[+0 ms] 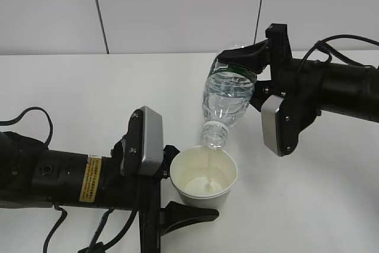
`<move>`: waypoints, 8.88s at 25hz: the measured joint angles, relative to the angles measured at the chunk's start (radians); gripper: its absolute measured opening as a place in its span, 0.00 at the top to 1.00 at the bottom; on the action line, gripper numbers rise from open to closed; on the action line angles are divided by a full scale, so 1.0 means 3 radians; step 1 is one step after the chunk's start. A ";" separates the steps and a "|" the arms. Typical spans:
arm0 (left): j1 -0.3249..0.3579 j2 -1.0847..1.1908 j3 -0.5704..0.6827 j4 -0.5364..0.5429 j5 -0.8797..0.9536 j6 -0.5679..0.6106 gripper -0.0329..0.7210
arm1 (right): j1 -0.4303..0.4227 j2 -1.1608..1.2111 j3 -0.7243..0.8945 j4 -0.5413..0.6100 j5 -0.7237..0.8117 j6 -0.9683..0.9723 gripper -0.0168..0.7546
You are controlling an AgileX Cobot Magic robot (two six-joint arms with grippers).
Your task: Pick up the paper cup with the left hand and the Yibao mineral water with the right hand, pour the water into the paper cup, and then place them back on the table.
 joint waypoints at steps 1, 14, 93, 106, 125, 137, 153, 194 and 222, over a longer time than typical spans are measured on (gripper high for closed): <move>0.0000 0.0000 0.0000 0.0000 0.0012 0.0000 0.38 | 0.0000 0.0000 0.0000 0.0000 0.0000 -0.0017 0.44; 0.0000 0.0000 0.0000 0.0000 0.0048 0.0000 0.38 | 0.0000 0.0000 -0.0008 0.0000 -0.0006 -0.0265 0.44; 0.0605 0.0009 0.0000 -0.1874 0.0157 0.0687 0.38 | 0.0000 0.0319 -0.0008 0.0812 -0.0328 0.4602 0.45; 0.0863 0.0319 0.0000 -0.1876 0.0129 0.0687 0.38 | 0.0000 0.0632 -0.0008 0.0850 -0.0328 0.4611 0.45; 0.0863 0.0534 0.0000 -0.1875 -0.0072 0.0701 0.38 | 0.0000 0.1282 -0.0008 0.0878 -0.0623 0.4509 0.45; 0.0863 0.0618 -0.0003 -0.1880 -0.0183 0.0834 0.38 | 0.0000 0.1353 -0.0015 0.0929 -0.0606 0.4292 0.45; 0.0863 0.0618 -0.0003 -0.2014 -0.0192 0.0872 0.38 | 0.0000 0.1534 -0.0015 0.0958 -0.0679 0.4265 0.45; 0.0863 0.0624 -0.0003 -0.2016 -0.0114 0.0872 0.34 | 0.0000 0.1591 0.0192 0.1058 -0.0854 0.4195 0.13; 0.0879 0.0308 0.0537 -0.2298 -0.0103 0.0847 0.17 | 0.0000 0.1281 0.0894 0.1310 -0.0872 0.4125 0.16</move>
